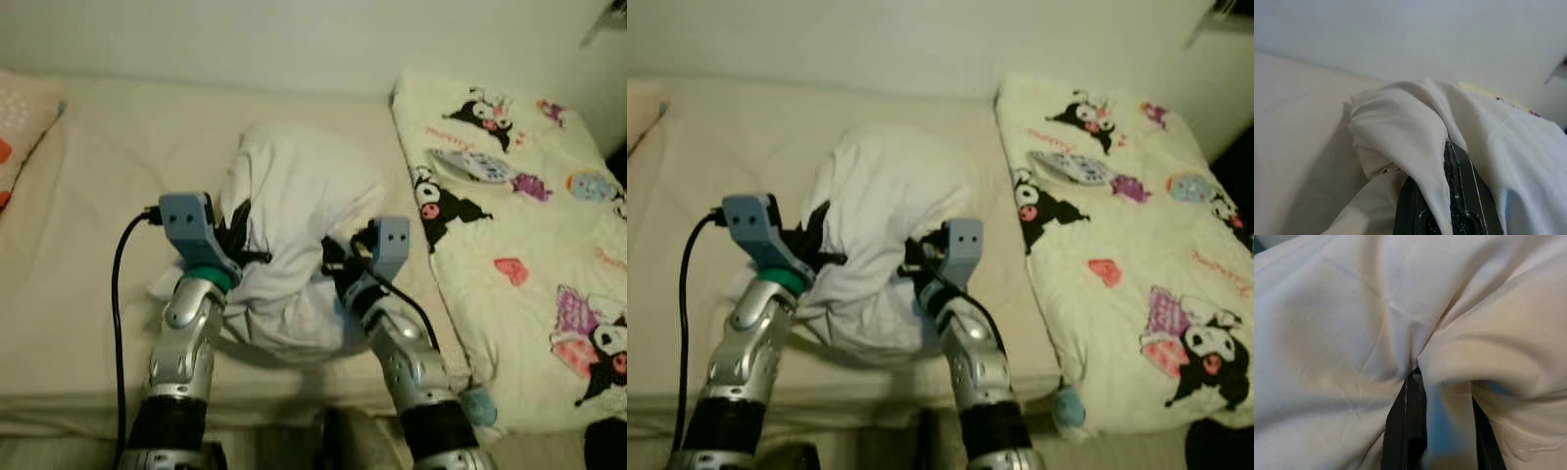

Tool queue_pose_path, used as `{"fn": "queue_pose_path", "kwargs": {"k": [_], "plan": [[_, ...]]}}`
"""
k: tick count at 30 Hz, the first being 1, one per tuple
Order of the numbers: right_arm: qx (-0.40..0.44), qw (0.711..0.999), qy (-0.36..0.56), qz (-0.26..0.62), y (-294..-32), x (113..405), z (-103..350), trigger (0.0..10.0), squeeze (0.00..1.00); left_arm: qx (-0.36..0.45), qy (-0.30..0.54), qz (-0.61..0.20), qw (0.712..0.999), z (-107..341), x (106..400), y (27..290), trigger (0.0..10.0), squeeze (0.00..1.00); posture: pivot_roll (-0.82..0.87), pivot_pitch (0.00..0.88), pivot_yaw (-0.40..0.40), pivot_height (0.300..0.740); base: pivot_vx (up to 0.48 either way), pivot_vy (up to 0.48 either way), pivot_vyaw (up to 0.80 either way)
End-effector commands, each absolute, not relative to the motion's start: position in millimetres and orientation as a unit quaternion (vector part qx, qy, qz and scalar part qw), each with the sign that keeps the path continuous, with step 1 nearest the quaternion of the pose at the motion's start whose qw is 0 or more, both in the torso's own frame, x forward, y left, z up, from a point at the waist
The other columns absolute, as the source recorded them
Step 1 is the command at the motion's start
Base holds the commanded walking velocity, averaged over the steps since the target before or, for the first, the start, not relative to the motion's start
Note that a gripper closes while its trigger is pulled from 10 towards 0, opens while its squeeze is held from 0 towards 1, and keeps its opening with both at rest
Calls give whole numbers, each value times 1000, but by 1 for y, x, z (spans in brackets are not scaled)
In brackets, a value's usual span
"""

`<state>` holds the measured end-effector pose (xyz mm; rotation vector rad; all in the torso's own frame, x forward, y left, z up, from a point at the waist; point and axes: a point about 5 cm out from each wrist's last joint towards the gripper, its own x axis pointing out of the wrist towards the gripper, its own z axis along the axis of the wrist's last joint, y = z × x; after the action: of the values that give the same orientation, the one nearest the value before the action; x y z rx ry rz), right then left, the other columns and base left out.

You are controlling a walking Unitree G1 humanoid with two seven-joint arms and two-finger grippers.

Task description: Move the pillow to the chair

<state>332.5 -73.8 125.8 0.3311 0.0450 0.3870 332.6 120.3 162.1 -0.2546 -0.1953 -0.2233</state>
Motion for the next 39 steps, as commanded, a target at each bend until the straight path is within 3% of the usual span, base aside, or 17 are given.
{"fn": "queue_pose_path", "kwargs": {"k": [1,14,39], "plan": [[162,964,-20,212,-63,336,145,10000,0,-111,-99,-148,978,165,331,106,10000,0,3,9,-54,680,0,0,0],[160,967,-26,198,-69,335,144,10000,0,-99,-87,-159,978,161,329,104,10000,0,-12,0,-26,740,0,0,0],[166,967,-25,191,-73,330,137,10000,0,-94,-77,-168,978,156,325,103,10000,0,-9,0,-25,740,0,0,0]]}}
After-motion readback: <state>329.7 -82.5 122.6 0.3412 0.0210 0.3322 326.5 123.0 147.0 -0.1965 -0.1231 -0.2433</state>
